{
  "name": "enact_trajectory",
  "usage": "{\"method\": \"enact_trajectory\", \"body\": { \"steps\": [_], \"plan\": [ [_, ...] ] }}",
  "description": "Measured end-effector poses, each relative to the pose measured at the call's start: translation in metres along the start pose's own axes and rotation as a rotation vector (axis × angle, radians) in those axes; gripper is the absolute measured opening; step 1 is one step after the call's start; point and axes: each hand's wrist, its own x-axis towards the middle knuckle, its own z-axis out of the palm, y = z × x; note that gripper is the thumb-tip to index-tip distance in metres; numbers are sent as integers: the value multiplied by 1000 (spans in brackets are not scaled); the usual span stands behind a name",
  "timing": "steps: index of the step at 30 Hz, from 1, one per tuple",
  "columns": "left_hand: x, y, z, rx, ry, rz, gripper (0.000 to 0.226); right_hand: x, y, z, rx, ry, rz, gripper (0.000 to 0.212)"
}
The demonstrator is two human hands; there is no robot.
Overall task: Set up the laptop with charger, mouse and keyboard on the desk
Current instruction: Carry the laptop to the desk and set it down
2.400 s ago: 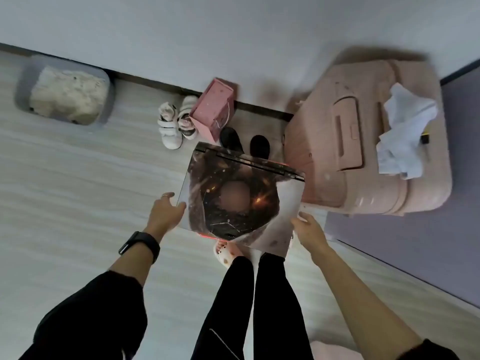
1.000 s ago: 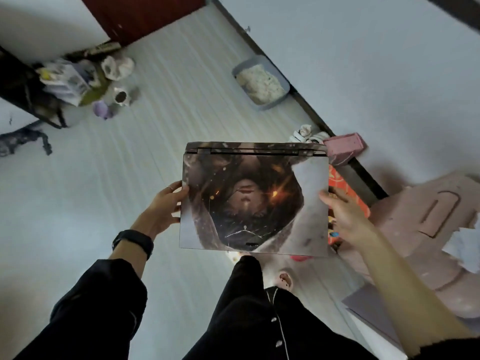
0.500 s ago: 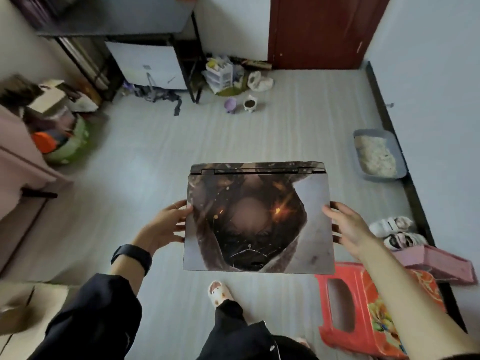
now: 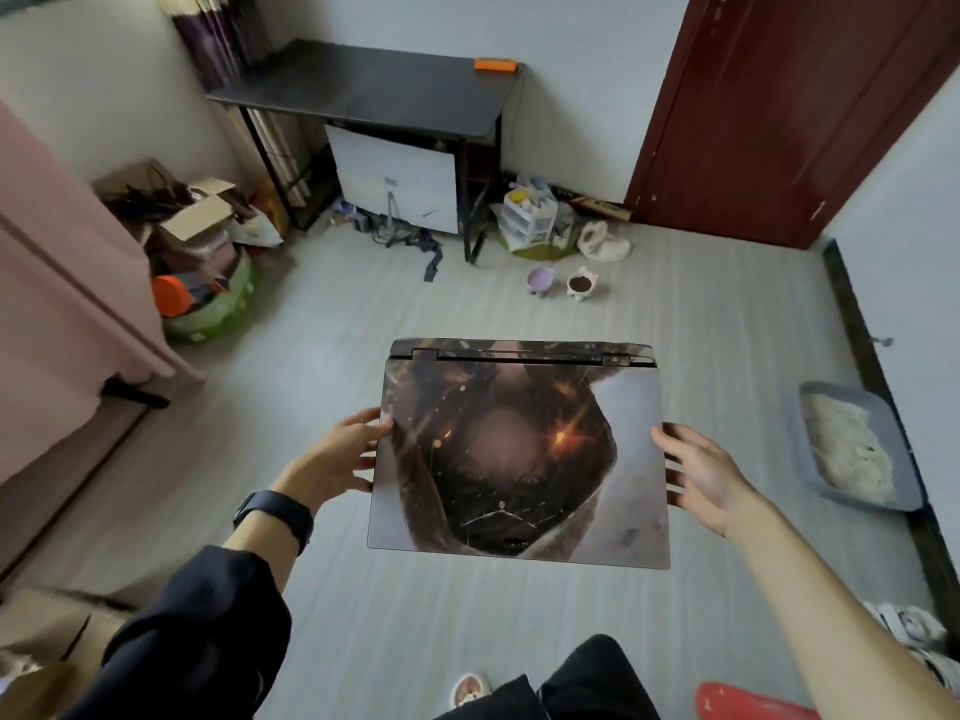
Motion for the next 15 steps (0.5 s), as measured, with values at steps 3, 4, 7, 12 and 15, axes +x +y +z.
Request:
{"method": "enact_trajectory", "body": {
  "steps": [3, 4, 7, 12, 15],
  "plan": [
    [30, 30, -15, -25, 24, -5, 27, 40, -28, 23, -20, 3, -6, 16],
    [40, 38, -19, -26, 30, -6, 27, 53, -37, 30, -26, -2, -10, 16],
    [82, 70, -33, -41, 56, -16, 31, 111, -68, 53, -50, -23, -11, 16],
    [153, 136, -56, -85, 132, -34, 28, 218, -131, 97, -92, -95, -7, 19],
    [198, 182, -70, -107, 188, -57, 29, 282, -179, 125, -123, -148, 10, 19]
  ]
}}
